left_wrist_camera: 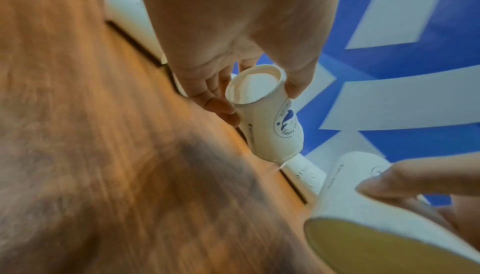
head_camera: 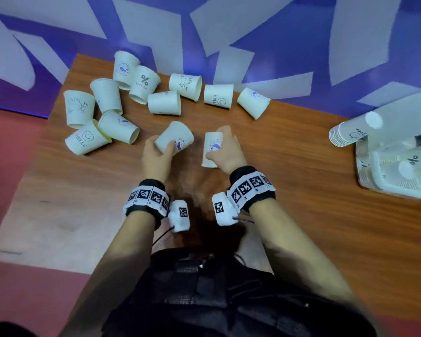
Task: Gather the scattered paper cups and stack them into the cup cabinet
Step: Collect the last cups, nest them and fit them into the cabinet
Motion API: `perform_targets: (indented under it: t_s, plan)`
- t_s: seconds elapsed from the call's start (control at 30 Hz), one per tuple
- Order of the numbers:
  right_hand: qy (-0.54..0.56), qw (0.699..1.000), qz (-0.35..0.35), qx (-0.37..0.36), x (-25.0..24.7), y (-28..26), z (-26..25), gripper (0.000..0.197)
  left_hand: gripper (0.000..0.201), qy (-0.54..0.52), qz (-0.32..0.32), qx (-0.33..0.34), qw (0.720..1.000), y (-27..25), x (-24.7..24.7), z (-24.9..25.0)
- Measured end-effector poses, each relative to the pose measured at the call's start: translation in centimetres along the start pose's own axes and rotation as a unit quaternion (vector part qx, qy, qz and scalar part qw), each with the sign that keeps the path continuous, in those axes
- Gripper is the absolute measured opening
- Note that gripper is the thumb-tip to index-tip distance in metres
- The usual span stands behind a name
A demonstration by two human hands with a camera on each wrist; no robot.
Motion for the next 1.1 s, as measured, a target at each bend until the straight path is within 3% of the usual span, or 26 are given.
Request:
perform_targets:
  t_s: [0.23, 0.53, 0.67, 0.83, 1.1]
  plan:
    - [0.113, 0.99, 0.076, -0.033, -6.7, -5.3, 1.0, 0.074, 0.043, -0.003, -0.037, 0.075, 0.996, -4.5, 1.6, 6.0]
    - [0.184, 0.96, 0.199, -0.069, -16.5, -10.5, 3.0, 0.058, 0.048, -0.003, -0.071, 0.195, 0.978, -10.4, 6.4, 16.2]
    - [0.199, 0.948, 0.239, -0.059, -20.6, -12.7, 6.5, 0.066, 0.057, -0.016, -0.082, 0.208, 0.974, -13.1, 10.0, 19.1]
    - [0.196, 0.935, 0.29, -0.053, -25.9, -14.8, 12.2, 0.057, 0.042, 0.001, -0.107, 0.247, 0.963, -18.0, 16.4, 21.4]
    - [0.211, 0.91, 0.357, -0.013, -34.5, -16.3, 21.2, 0.053, 0.044, 0.023, -0.142, 0.265, 0.953, -24.0, 25.7, 23.3]
Point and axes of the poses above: each hand's wrist, its own y-axis towards the middle knuckle, its own x-axis out of the palm, z = x × y, the point moved 10 cm from there along y, towards the middle knuckle, and after that the axes turned 1 degree about x, right-handed, at the moved point
